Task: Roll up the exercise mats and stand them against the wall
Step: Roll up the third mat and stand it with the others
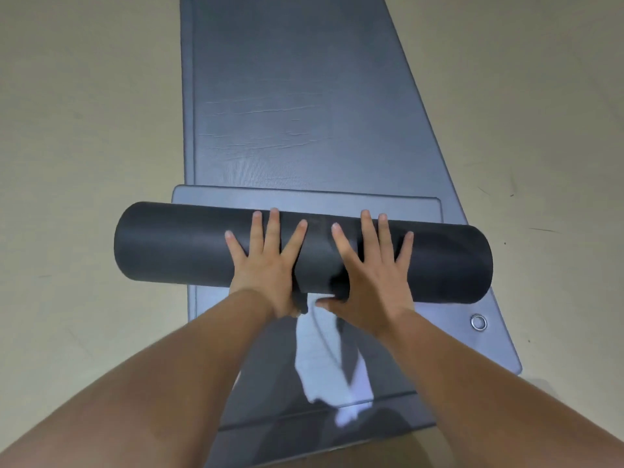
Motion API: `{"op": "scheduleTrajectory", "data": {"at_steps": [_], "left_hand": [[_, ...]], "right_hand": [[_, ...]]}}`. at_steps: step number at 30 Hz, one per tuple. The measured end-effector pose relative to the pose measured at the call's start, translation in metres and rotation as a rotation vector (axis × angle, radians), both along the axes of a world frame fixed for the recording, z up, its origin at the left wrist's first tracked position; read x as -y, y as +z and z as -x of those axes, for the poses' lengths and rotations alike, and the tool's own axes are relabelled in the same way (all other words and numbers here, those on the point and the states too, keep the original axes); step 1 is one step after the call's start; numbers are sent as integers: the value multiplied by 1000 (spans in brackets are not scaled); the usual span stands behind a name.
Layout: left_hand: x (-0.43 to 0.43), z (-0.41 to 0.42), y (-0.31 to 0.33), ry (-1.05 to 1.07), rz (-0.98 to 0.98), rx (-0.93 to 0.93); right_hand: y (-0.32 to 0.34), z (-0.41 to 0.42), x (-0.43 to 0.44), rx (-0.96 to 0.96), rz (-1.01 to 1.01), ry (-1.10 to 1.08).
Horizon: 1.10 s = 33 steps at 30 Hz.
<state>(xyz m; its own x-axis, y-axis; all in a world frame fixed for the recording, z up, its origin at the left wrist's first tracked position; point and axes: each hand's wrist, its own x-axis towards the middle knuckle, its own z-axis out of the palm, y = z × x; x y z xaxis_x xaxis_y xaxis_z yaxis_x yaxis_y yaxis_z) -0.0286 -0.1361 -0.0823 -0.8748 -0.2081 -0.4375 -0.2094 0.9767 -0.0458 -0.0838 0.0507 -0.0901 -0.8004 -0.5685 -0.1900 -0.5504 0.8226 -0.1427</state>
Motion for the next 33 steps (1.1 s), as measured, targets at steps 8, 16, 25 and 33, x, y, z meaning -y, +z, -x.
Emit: {"op": "scheduleTrajectory", "data": {"at_steps": [8,16,25,33], "left_hand": [[12,43,-4,-69,-3,-146],[19,79,-21,26,14,-150],[42,111,-18,-78,74,-220],[81,63,-2,-524,104,-171]], "right_hand": [[-4,57,23,55,-201,-36],[-3,123,40,-69,-263,176],[19,157,63,136,-248,130],[20,37,67,303,-84,-108]]}}
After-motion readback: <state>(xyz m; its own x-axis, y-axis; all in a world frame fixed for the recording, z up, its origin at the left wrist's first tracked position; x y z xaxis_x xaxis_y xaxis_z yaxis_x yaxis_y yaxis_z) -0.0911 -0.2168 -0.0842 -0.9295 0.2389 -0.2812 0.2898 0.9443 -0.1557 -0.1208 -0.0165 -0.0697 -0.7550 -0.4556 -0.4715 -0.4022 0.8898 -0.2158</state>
